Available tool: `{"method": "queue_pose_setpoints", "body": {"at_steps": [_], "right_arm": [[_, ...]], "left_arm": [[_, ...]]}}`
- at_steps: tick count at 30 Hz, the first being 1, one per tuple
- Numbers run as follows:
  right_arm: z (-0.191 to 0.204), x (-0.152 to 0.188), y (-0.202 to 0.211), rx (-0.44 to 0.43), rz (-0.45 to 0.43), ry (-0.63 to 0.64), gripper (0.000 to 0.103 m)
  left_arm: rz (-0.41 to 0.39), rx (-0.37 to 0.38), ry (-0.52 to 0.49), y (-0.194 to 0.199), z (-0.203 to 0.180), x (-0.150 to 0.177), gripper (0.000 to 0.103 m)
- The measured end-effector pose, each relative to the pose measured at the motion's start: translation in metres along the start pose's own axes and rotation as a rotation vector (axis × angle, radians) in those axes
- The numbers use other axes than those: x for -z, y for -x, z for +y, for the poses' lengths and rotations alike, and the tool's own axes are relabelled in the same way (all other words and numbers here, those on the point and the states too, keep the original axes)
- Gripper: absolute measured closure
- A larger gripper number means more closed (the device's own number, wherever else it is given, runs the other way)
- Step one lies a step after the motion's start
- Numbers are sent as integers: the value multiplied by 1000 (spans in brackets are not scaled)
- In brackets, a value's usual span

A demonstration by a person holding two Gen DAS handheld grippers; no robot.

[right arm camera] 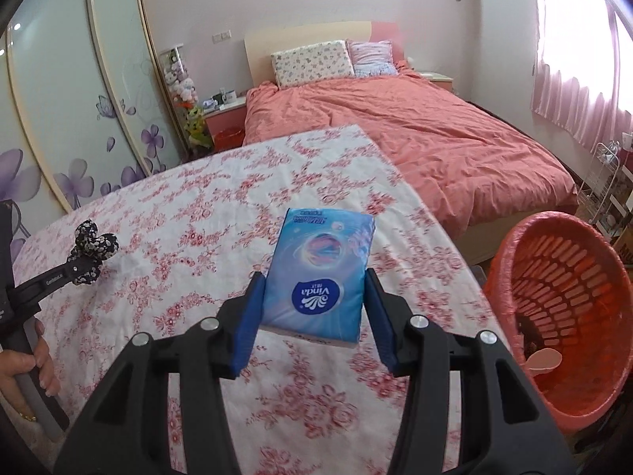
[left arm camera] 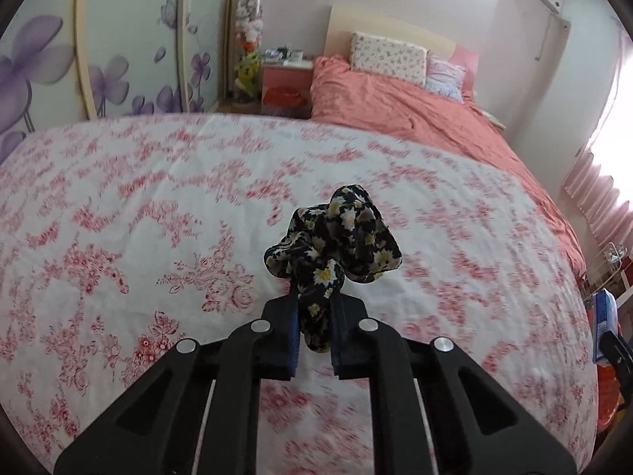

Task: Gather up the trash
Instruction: 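Grasp the blue tissue pack with the right tool while the left tool grasps the black scrunchie, then carry the tissue pack and scrunchie over the orange basket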

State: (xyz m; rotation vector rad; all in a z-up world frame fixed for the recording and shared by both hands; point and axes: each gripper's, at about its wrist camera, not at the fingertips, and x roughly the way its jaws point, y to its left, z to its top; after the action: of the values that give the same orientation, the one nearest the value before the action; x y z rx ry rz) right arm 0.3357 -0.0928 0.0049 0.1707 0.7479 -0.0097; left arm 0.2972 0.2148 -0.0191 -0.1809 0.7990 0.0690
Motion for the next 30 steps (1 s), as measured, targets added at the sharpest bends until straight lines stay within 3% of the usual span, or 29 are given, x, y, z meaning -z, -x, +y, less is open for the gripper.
{"method": "queue_pose_setpoints", "body": {"at_steps": [17,30], "right_arm": [[-57,1,85,43,-125,-52,54],[-96,10,109,84,-151,-90,54]], "left_arm": [[-81,127,-127,69,-97,12,92],[-89,190,-236,85,-158,37,92]]}}
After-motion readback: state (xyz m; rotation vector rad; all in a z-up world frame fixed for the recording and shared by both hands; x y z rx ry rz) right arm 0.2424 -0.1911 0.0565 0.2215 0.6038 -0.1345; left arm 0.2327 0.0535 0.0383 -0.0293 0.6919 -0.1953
